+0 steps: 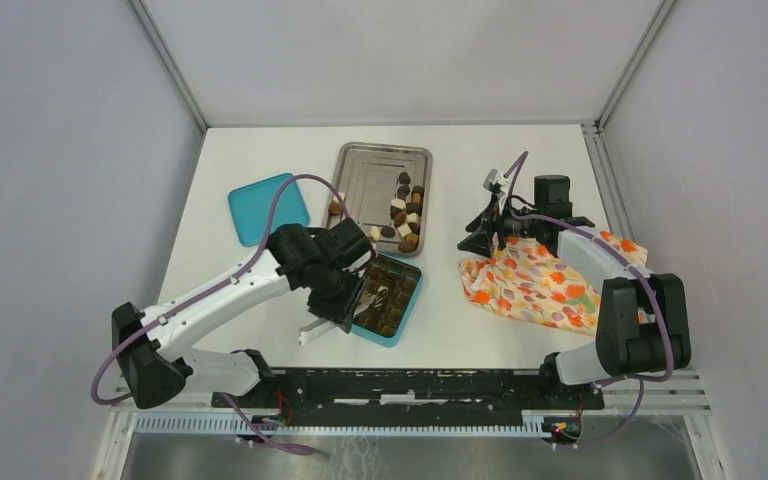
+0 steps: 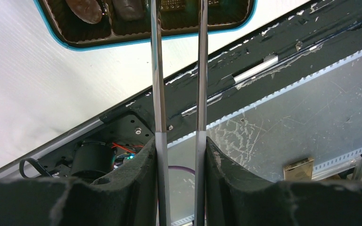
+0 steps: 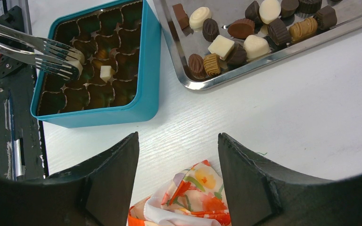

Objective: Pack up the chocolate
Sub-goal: Place the fake chocolate in the packing box.

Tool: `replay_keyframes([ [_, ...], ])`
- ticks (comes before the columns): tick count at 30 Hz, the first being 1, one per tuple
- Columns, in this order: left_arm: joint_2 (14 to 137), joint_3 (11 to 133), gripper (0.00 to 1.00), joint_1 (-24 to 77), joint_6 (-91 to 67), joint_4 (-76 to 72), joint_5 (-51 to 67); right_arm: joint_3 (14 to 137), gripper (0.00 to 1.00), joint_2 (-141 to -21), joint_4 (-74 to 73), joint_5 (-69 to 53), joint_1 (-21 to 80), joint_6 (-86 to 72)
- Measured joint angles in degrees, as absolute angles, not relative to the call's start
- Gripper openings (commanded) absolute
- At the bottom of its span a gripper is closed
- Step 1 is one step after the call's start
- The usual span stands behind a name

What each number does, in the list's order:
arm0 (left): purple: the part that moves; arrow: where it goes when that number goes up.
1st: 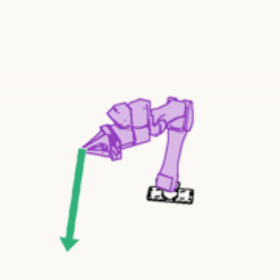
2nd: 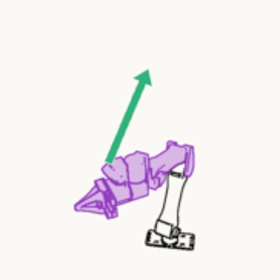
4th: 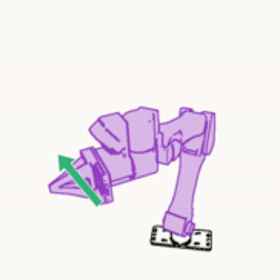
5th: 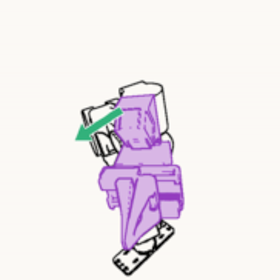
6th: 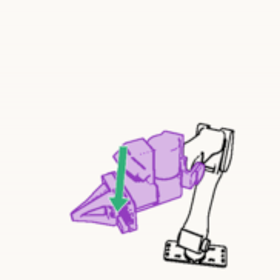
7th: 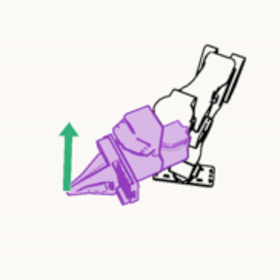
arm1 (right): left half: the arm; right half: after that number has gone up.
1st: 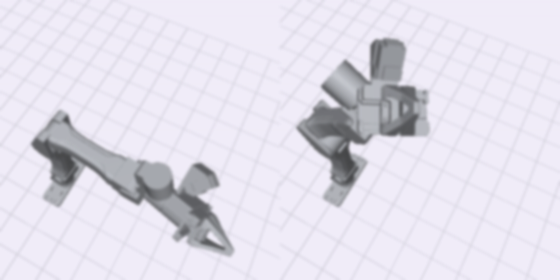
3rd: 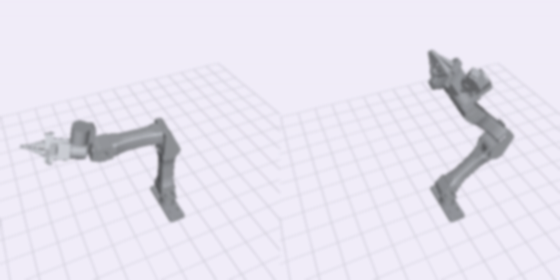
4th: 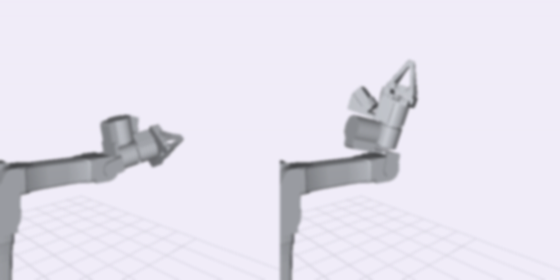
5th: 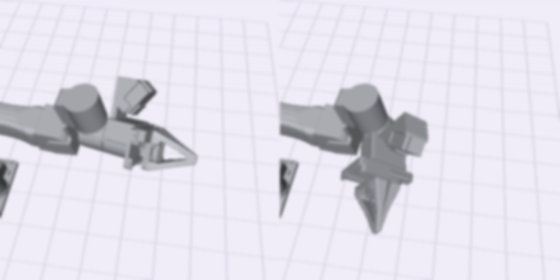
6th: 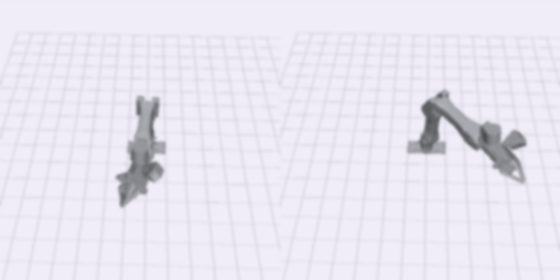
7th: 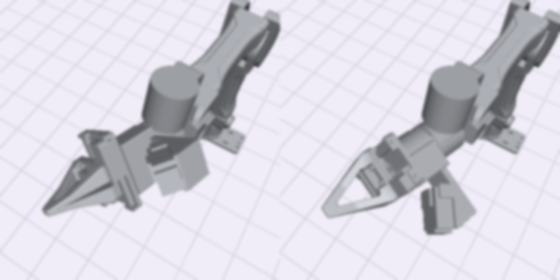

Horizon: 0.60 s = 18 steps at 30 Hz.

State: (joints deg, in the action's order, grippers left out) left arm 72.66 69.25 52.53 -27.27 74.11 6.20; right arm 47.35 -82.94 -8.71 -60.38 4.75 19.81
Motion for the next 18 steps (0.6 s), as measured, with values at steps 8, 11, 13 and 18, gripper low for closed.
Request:
replay_keyframes([
  [8, 72.9, 68.9, 0.41, 52.5, -27.6, 73.5, 5.9, 47.4, 0.68, -82.9, -8.7, -60.4, 4.8, 19.8],
  [11, 72.9, 68.9, 0.42, 52.5, -27.7, 73.5, 5.9, 47.4, 0.68, -83.0, -8.7, -60.4, 4.8, 19.8],
  [13, 72.9, 68.9, 0.42, 52.5, -27.7, 73.5, 5.9, 47.4, 0.68, -82.9, -8.7, -60.4, 4.8, 19.8],
  [18, 73.3, 68.9, 0.44, 52.5, -27.7, 73.5, 5.9, 47.4, 0.68, -82.9, -8.7, -60.4, 4.8, 19.8],
])
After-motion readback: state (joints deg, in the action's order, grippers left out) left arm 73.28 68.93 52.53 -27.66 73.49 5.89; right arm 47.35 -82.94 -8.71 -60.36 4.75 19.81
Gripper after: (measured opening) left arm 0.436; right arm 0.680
